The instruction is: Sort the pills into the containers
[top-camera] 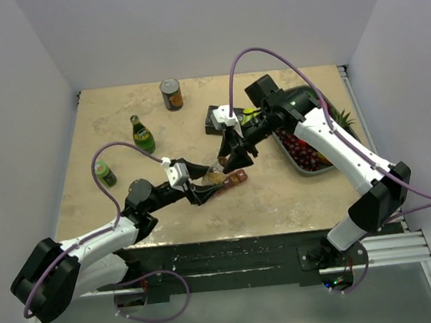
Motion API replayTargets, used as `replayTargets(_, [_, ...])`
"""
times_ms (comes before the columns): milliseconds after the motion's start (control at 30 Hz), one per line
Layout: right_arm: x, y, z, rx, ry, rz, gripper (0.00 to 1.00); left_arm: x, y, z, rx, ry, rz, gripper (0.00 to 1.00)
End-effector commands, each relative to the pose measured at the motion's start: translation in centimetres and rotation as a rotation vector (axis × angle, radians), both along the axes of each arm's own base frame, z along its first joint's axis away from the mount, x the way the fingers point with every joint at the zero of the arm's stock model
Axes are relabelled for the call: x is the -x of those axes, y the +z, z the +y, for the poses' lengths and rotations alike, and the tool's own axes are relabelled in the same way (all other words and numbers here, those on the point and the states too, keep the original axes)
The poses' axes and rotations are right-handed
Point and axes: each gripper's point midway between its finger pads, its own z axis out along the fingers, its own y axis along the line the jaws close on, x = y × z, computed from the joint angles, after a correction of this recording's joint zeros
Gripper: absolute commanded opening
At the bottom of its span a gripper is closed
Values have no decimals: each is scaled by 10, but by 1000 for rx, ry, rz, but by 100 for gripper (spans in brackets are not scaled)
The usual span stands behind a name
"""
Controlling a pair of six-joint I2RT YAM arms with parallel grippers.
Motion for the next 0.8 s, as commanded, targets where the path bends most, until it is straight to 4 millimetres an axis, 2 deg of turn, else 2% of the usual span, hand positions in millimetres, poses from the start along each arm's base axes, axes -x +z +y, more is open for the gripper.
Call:
replayTargets(0, [-7, 2, 3, -4, -41, -66, 30, -3, 47, -3, 84, -3, -67, 0])
replayTargets(233, [-11, -6, 6, 17, -66, -62, 31, -5, 54, -5, 77, -13, -50, 0])
replayTargets(433, [-9, -28, 16, 22, -144, 131, 31, -17, 50, 1, 1, 70, -127, 0])
replayTargets(467, [-8, -33, 17, 44, -201, 218, 31, -21, 52, 4, -4, 97, -136, 0])
replayTargets(500, [-15, -40, 20, 33, -253, 235, 31, -26, 52, 5, -20, 122, -130, 0])
replayTargets(533, [-24, -49, 19, 78, -391, 325, 31, -32, 55, 9, -25, 167, -140, 0])
replayTargets(600, [-33, -60, 19, 91, -491, 371, 30, -37, 55, 11, -51, 208, -163, 0])
replayTargets(633, [-37, -64, 20, 106, -583, 446, 32, -43, 52, 13, -75, 238, -180, 0])
replayTargets(767, [-51, -67, 20, 103, -753, 548, 34, -51, 34, 10, -153, 256, -156, 0])
